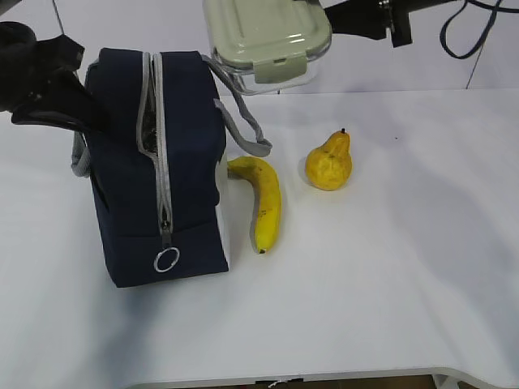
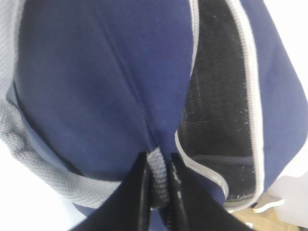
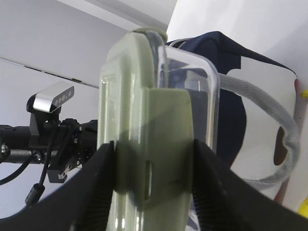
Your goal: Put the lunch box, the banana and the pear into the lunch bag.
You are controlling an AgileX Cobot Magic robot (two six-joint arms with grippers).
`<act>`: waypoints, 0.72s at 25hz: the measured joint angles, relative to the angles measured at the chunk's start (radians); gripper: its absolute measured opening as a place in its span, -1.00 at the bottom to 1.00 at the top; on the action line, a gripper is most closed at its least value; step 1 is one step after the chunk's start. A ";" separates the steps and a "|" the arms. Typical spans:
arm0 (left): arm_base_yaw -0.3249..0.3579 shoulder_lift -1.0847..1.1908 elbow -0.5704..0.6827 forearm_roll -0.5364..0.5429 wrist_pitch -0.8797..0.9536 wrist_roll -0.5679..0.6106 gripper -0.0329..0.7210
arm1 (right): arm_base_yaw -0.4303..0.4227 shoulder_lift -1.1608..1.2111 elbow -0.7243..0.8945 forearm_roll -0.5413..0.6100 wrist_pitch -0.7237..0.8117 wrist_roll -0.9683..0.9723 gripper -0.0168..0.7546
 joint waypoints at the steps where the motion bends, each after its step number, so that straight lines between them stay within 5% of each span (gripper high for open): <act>1: 0.000 0.000 0.000 0.000 0.000 0.000 -0.88 | 0.018 0.000 -0.016 -0.014 -0.014 0.022 0.02; 18: 0.000 0.000 0.000 0.000 0.002 -0.003 -0.88 | 0.237 0.037 -0.053 -0.078 -0.259 0.147 0.02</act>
